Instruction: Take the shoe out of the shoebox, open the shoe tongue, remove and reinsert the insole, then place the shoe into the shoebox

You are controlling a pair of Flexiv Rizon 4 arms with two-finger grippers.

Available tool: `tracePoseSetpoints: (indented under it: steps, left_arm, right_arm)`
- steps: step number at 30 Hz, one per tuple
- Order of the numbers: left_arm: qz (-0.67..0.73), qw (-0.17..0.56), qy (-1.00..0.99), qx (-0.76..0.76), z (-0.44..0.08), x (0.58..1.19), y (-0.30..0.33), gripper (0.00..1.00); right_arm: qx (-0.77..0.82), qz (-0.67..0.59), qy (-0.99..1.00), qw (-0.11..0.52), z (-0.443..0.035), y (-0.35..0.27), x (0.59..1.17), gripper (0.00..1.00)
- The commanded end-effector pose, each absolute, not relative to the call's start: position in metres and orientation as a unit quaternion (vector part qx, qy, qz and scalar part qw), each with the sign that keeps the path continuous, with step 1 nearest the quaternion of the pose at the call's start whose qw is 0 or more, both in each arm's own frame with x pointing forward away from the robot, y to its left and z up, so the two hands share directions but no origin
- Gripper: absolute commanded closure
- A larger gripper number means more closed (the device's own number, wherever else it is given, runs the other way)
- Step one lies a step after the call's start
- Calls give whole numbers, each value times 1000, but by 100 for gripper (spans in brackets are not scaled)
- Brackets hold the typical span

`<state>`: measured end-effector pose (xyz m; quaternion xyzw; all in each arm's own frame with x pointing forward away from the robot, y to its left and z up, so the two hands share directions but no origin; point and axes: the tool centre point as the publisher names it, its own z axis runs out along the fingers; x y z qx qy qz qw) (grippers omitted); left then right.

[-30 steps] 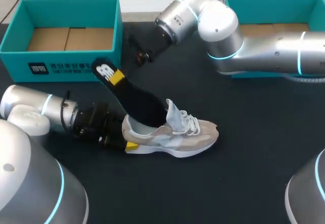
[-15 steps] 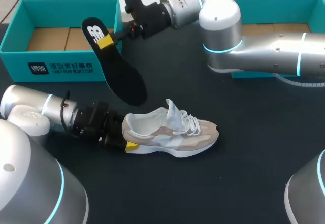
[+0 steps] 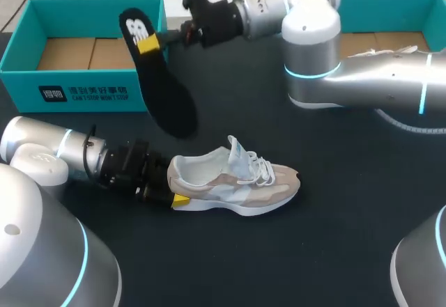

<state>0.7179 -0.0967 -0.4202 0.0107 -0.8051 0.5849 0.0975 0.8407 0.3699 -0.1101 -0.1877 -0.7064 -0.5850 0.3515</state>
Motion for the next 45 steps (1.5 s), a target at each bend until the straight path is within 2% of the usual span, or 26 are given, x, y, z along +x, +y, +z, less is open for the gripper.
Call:
tracePoseSetpoints:
  steps: [1,20,45]
  left_arm:
    - [585,97,-805,12,-427,718,-98,100]
    - [585,97,-805,12,-427,718,-98,100]
    - [585,97,-805,12,-427,718,-98,100]
  right_arm:
    - [-209,-604,-703,312,-84,348,828,100]
    - [-242,-613,-726,200,-8,286,814,100]
    - [-229,-603,-737,201,4,283,811,100]
